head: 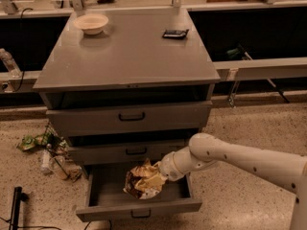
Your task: Place brown chip bag into bottom drawer
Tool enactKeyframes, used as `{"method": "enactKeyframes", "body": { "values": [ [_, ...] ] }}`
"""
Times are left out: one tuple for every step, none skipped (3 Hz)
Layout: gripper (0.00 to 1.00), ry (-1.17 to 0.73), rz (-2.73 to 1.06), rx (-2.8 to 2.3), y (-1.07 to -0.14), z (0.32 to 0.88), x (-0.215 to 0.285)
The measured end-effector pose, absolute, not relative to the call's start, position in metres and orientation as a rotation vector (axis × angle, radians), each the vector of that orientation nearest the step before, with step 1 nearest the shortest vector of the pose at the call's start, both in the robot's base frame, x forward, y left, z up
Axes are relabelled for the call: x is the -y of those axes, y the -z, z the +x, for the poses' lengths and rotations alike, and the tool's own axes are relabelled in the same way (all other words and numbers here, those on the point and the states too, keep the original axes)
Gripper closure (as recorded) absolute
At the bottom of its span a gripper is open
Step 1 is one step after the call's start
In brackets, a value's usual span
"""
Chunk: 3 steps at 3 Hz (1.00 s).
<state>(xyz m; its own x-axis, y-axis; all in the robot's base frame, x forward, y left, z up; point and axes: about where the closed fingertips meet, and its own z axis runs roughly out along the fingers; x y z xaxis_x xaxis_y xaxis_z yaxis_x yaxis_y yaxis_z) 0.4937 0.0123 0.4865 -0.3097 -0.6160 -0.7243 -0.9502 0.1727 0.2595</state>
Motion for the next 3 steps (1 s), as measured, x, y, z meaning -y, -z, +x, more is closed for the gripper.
{"method": "enactKeyframes", "body": {
  "values": [
    [1.0, -0.984, -1.488, -2.007, -0.443, 0.51, -0.013],
    [1.0, -0.983, -1.47, -2.049, -0.39, 0.534, -0.011],
    [0.98, -0.953, -1.433, -2.085, -0.361, 0.553, -0.013]
  ]
}}
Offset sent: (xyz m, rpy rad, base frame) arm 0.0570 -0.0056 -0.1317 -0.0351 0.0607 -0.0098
